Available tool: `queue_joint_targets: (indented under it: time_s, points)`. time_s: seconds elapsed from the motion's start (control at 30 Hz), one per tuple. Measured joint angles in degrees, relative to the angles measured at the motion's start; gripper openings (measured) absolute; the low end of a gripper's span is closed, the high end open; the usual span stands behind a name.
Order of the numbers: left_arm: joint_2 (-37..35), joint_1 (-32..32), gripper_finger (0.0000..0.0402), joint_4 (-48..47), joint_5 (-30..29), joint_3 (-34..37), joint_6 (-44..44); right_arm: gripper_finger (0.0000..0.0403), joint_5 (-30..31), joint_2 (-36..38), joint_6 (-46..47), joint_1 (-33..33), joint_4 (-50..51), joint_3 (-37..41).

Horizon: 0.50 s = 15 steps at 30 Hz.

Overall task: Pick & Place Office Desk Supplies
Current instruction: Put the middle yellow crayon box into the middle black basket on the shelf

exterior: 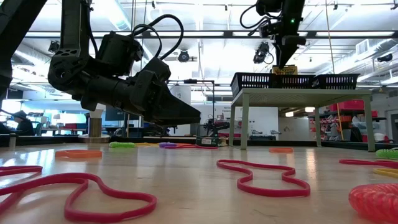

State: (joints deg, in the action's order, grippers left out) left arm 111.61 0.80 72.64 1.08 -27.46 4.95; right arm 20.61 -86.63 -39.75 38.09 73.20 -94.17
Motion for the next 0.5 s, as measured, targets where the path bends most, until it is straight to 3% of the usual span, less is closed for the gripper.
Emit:
queue_joint_targets:
  time_s: [0.5]
  points:
    - [0.0,0.0,0.0218,0.0,0.0,0.0,0.0,0.0167,2.5,0.0,4.4,-2.7,0.4,0.0]
